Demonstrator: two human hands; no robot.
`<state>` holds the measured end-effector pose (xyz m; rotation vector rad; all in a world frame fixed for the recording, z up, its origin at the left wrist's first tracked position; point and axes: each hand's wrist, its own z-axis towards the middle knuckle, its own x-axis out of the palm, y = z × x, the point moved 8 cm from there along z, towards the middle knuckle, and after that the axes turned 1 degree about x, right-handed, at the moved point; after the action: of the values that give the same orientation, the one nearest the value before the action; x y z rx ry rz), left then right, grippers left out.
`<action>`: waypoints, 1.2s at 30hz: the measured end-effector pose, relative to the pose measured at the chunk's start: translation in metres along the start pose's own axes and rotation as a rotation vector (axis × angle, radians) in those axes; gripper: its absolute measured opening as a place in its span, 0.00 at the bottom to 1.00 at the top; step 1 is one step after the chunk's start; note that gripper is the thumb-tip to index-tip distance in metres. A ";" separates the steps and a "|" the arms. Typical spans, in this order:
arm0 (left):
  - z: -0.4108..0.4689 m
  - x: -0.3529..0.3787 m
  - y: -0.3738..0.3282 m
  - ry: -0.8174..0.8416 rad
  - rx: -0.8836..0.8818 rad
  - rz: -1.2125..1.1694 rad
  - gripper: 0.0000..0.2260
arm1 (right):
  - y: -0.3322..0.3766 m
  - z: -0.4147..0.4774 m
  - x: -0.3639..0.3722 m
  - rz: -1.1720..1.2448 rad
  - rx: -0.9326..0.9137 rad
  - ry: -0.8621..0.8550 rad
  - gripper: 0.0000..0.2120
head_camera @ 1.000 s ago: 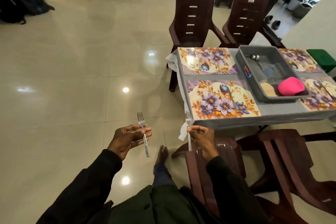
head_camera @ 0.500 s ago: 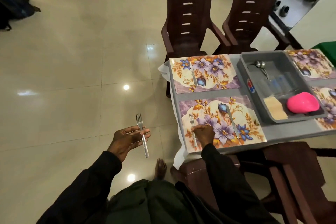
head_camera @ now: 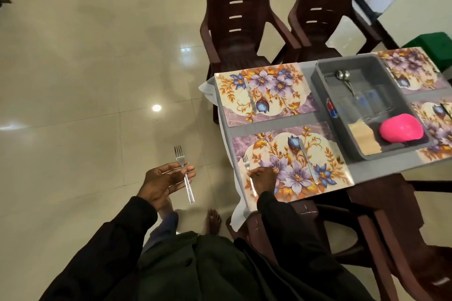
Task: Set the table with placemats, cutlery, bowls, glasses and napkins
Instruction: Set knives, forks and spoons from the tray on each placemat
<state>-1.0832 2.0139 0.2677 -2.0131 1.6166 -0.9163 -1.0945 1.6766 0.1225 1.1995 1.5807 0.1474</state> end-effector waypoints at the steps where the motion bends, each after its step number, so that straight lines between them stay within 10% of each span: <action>1: 0.004 0.001 -0.003 0.015 -0.003 0.007 0.13 | 0.002 -0.002 0.000 -0.014 -0.003 -0.010 0.05; 36: 0.157 -0.071 -0.192 0.310 -0.064 0.172 0.13 | 0.038 -0.031 -0.013 -0.074 0.257 -0.347 0.07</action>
<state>-0.8459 2.1164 0.2677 -1.8045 1.9711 -1.1686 -1.0972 1.6996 0.1682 1.2816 1.3607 -0.3062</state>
